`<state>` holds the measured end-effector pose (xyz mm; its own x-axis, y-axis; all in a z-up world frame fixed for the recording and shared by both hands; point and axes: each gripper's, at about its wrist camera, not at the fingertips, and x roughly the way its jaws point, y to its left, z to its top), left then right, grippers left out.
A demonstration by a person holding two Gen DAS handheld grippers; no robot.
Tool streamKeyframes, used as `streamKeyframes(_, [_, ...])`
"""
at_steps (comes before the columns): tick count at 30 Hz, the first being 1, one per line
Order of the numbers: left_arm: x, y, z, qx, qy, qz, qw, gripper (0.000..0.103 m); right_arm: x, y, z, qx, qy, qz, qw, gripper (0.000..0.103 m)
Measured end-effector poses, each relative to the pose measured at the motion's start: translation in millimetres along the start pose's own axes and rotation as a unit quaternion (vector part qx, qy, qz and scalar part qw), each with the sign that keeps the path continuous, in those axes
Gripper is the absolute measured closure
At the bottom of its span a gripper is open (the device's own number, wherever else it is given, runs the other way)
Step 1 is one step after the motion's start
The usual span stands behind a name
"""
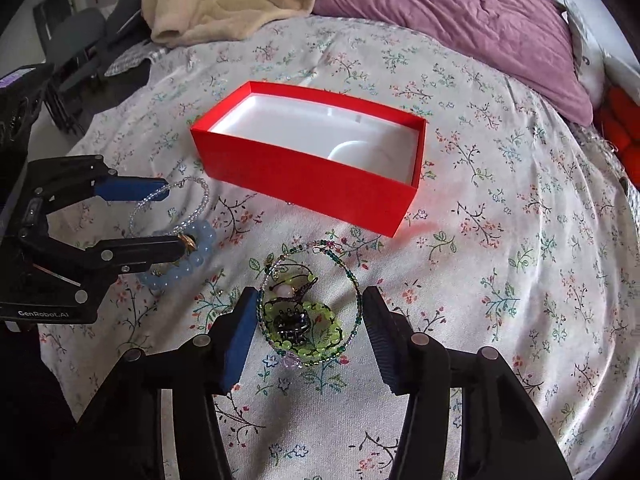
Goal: Organize jewelry
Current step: 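Carry both bracelets over the red box and open both tools to drop them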
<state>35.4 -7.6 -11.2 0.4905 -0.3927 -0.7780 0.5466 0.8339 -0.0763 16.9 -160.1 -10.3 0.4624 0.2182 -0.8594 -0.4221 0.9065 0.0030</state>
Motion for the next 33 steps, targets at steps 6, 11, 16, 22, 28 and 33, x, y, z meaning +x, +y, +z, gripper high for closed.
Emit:
streamKeyframes(6, [-11,-4,14,0.002,-0.016,0.012,0.9998,0.047,-17,-12,13,0.022,-0.023,-0.005,0.999,0.047])
streamKeyframes(11, [-14,-2,28,-0.001,-0.025,0.032,0.9992,0.047,-29,-19,32,0.039,-0.042,-0.010,0.998,0.047])
streamKeyframes(16, [-4,5,46,0.004,-0.018,0.061,0.9980,0.047,-24,-27,53,0.055,-0.049,0.000,0.997,0.047])
streamKeyframes(22, [16,14,64,0.022,-0.023,0.095,0.9949,0.047,-3,-41,69,0.064,-0.042,-0.010,0.997,0.047])
streamKeyframes(28, [35,26,80,0.009,-0.022,0.096,0.9951,0.047,14,-58,80,0.077,-0.042,-0.012,0.996,0.047])
streamKeyframes(33, [49,29,86,0.008,-0.016,0.102,0.9946,0.047,23,-62,89,0.085,-0.049,-0.007,0.995,0.047])
